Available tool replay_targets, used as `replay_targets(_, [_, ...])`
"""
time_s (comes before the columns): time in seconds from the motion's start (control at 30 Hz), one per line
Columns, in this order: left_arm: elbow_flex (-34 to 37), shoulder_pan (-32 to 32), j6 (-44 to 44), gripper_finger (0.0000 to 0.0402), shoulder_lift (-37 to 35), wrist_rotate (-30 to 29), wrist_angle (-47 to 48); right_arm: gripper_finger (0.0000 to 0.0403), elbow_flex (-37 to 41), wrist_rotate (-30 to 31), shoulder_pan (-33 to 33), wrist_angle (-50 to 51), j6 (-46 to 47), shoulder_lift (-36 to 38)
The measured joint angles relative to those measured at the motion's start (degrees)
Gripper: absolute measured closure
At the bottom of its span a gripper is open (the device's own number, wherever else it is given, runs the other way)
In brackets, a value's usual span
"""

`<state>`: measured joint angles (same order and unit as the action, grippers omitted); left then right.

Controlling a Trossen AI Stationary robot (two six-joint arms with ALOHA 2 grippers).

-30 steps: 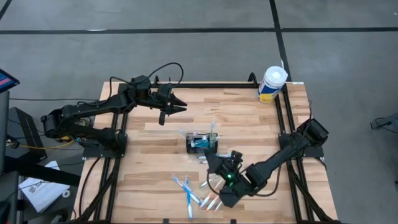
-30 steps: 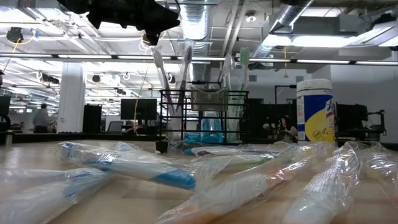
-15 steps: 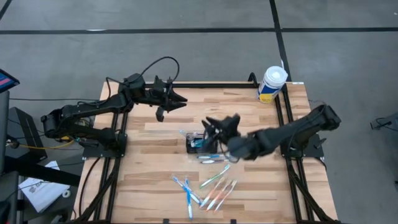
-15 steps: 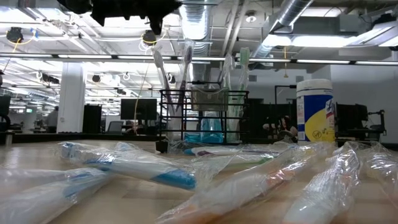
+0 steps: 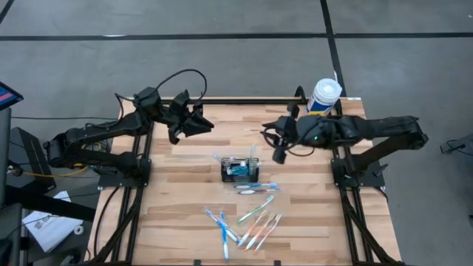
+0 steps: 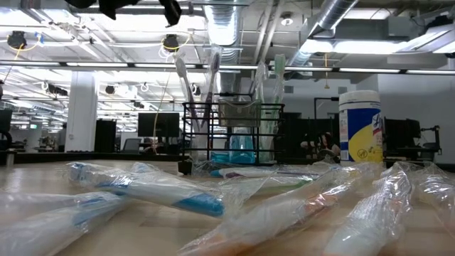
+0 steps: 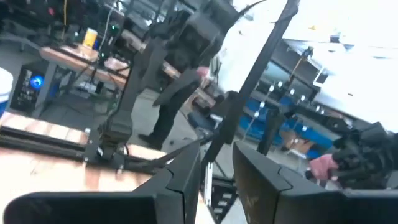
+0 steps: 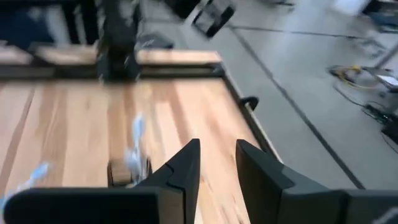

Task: Pick & Place toothbrushing station
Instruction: Put the blue toothbrush into the black wire organizer

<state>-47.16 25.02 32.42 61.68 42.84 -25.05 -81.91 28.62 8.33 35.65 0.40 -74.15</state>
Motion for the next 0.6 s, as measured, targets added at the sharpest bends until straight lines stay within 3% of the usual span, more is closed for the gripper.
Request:
replay_targets(0.17, [-0.1,-5.68,0.41,0.0312,0.52,-3.84,3.2,0.031,0.02,-6.23,-2.23,5.51,-6.46,1.56])
replay_targets(0.37, [0.01,-17.28,-6.49,0.0312,2.31,-16.57,22.28,0.031,0.02,-6.73,-2.49,10.35,-8.09,4.19])
replay_targets(0.5, [-0.27,-22.12,-8.26,0.0312,2.46,-23.7,22.78,0.031,0.02,-6.49,-1.46,11.31,-8.52,6.23])
replay_targets(0.6, [-0.84,-23.62,-6.51,0.0312,2.46,-25.33,22.85,0.031,0.02,-6.47,-1.26,11.29,-8.54,7.75])
